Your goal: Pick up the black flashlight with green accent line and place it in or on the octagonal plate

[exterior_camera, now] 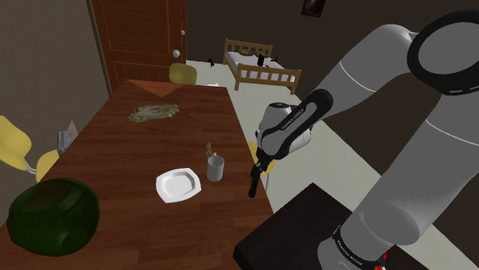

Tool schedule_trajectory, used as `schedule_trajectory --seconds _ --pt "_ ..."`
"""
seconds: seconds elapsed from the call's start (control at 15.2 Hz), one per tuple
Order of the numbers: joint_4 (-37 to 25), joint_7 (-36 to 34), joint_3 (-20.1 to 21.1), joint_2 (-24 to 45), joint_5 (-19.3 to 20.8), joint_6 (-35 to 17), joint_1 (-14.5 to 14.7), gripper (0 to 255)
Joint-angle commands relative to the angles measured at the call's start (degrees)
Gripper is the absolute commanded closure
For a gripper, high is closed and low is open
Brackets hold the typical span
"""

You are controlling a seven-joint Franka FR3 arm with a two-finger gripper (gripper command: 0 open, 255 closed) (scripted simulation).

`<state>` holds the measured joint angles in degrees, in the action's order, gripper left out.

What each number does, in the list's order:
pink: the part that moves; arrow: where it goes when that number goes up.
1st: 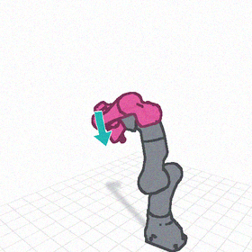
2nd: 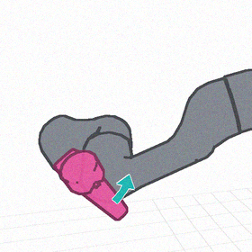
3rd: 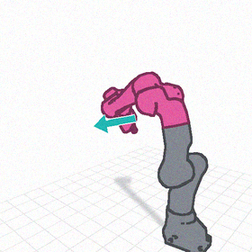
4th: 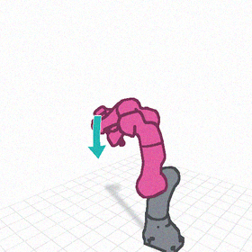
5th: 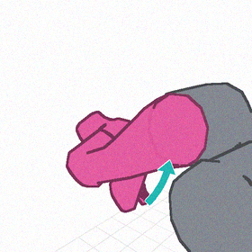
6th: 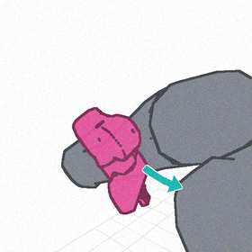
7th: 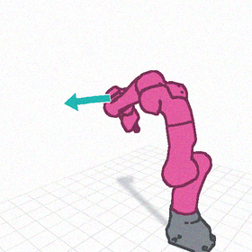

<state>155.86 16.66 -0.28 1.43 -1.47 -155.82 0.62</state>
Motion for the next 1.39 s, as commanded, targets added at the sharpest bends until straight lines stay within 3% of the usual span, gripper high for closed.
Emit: schedule_trajectory --seconds 0.0,0.46,0.53,1.12,1.32 --pt "-0.27 0.13 -0.01 1.51 -0.09 -1.28 -0.02 0" --pt "-0.27 0.13 -0.01 1.50 -0.09 -1.27 -0.02 0" --pt "-0.27 0.13 -0.01 1.50 -0.09 -1.27 -0.02 255" --pt "-0.27 0.13 -0.01 1.51 -0.09 -1.28 -0.02 255" --pt "-0.20 -0.03 -0.05 -1.41 0.11 1.57 -0.03 255"
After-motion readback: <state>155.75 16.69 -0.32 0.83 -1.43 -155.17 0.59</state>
